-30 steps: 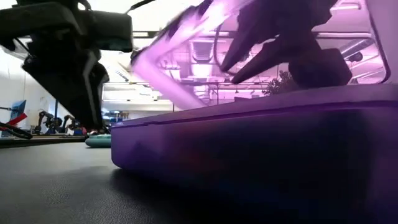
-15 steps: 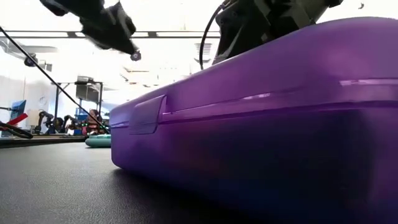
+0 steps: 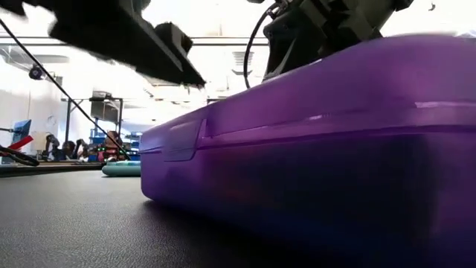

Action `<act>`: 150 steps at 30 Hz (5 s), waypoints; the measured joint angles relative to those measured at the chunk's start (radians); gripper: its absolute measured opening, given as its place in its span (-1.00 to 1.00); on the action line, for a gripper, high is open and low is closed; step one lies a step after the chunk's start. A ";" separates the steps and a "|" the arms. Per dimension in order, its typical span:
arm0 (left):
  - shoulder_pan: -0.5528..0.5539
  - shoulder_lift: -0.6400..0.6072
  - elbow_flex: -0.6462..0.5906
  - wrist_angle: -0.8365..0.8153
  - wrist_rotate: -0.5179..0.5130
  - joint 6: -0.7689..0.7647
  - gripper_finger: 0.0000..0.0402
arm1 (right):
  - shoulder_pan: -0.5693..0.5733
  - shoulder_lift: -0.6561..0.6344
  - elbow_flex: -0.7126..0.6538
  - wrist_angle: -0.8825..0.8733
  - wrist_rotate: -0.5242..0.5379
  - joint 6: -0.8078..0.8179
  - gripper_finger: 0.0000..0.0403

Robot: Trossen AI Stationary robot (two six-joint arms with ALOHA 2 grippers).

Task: Pack school essentials
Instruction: Close the supply box, then return to Home Position

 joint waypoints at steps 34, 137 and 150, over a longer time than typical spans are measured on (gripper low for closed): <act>0.023 -0.263 -0.033 -0.083 -0.052 -0.030 -0.03 | 0.022 -0.199 0.099 -0.255 0.032 -0.388 -0.69; 0.028 -1.574 -0.723 -0.282 -0.606 -0.367 -0.03 | 0.183 -1.582 -1.251 0.336 0.362 -0.627 -0.69; 0.028 -1.569 -0.723 -0.283 -0.606 -0.367 -0.03 | 0.183 -1.582 -1.250 0.338 0.362 -0.627 -0.69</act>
